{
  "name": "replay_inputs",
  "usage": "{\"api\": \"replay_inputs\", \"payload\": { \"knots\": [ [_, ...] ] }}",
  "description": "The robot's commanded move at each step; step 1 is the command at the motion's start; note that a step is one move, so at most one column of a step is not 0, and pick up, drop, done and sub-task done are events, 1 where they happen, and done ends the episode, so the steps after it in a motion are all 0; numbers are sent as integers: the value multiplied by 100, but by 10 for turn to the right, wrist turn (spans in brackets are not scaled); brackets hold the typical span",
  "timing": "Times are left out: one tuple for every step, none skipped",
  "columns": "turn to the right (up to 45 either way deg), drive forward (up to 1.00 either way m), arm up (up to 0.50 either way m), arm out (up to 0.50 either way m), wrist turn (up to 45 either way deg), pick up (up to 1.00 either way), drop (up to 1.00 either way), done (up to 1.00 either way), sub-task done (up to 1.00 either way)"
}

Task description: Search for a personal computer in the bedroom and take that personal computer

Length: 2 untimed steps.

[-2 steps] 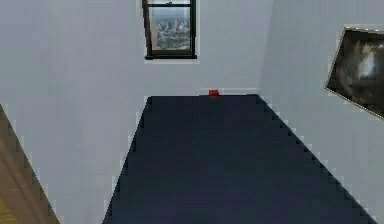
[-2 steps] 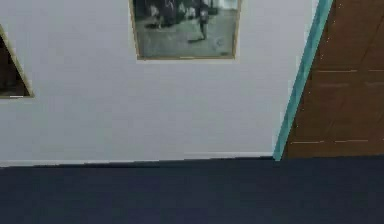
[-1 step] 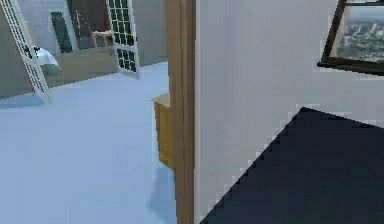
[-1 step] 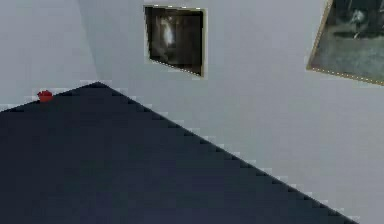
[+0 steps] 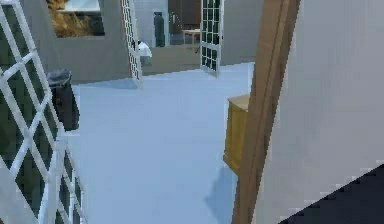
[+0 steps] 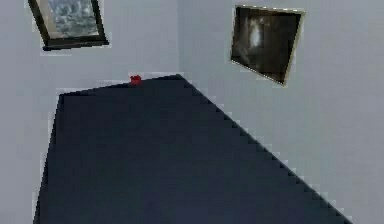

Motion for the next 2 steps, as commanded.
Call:
{"api": "replay_inputs", "payload": {
  "knots": [
    [0,85,0,0,0,0,0,0,0],
    [-30,0,0,0,0,0,0,0,0]
  ]
}}
